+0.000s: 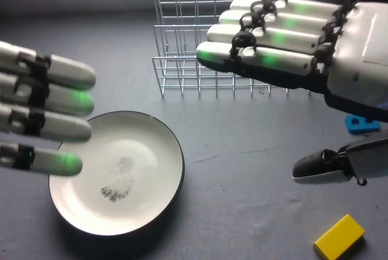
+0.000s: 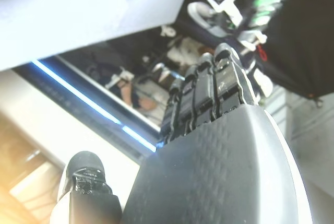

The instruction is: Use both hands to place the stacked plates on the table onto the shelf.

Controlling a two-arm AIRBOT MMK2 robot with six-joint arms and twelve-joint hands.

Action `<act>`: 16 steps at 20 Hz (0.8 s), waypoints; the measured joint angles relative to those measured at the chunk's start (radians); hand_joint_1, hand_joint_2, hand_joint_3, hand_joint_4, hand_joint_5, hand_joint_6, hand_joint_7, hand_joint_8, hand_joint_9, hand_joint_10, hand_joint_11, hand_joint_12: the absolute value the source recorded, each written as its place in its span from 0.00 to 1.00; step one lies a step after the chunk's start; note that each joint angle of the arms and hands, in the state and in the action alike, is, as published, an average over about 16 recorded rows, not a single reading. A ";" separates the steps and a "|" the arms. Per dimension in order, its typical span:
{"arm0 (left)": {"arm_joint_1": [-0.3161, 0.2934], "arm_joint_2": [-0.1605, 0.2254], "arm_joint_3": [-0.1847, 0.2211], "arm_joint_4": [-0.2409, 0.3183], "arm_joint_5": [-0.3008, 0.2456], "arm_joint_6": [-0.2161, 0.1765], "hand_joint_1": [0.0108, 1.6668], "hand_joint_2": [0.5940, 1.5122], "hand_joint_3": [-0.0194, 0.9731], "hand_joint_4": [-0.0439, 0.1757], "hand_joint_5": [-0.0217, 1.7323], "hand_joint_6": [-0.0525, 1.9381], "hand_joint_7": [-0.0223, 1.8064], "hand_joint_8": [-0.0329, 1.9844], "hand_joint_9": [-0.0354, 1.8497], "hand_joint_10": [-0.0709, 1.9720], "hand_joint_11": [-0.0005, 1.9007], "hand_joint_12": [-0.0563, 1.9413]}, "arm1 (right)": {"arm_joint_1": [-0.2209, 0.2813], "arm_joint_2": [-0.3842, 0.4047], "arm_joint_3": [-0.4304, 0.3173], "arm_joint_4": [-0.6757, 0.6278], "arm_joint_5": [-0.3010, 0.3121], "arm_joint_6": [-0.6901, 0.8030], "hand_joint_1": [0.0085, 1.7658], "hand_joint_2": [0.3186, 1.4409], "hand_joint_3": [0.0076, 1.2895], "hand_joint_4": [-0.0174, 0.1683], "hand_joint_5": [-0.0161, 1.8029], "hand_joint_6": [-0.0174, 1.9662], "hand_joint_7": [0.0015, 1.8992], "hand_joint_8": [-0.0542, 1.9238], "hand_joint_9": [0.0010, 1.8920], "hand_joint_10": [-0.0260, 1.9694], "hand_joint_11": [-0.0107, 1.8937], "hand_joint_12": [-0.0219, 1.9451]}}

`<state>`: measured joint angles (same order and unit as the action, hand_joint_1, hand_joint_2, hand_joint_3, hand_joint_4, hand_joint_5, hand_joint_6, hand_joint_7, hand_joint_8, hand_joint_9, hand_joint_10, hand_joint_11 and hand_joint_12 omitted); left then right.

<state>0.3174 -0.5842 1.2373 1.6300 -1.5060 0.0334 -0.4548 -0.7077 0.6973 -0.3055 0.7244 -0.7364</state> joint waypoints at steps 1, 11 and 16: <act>0.001 0.000 0.000 0.016 0.000 -0.003 0.00 0.50 0.03 0.20 0.02 0.02 0.02 0.01 0.03 0.04 0.01 0.02 | 0.001 -0.001 0.000 -0.019 -0.011 0.012 0.57 0.49 0.01 0.09 0.02 0.02 0.01 0.03 0.01 0.02 0.02 0.01; 0.083 -0.019 -0.020 0.143 0.097 0.004 0.00 0.50 0.04 0.20 0.02 0.02 0.02 0.01 0.03 0.04 0.01 0.02 | 0.012 -0.007 0.003 -0.138 -0.063 0.090 0.57 0.51 0.01 0.09 0.03 0.02 0.01 0.03 0.01 0.02 0.02 0.01; 0.161 -0.054 -0.028 0.180 0.186 0.027 0.00 0.51 0.03 0.20 0.02 0.02 0.02 0.01 0.03 0.04 0.01 0.02 | 0.012 -0.009 0.003 -0.153 -0.064 0.093 0.56 0.53 0.01 0.10 0.03 0.02 0.01 0.03 0.01 0.02 0.02 0.01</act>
<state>0.4786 -0.6380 1.2096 1.8104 -1.3197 0.0603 -0.4427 -0.7164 0.7002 -0.4590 0.6606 -0.6430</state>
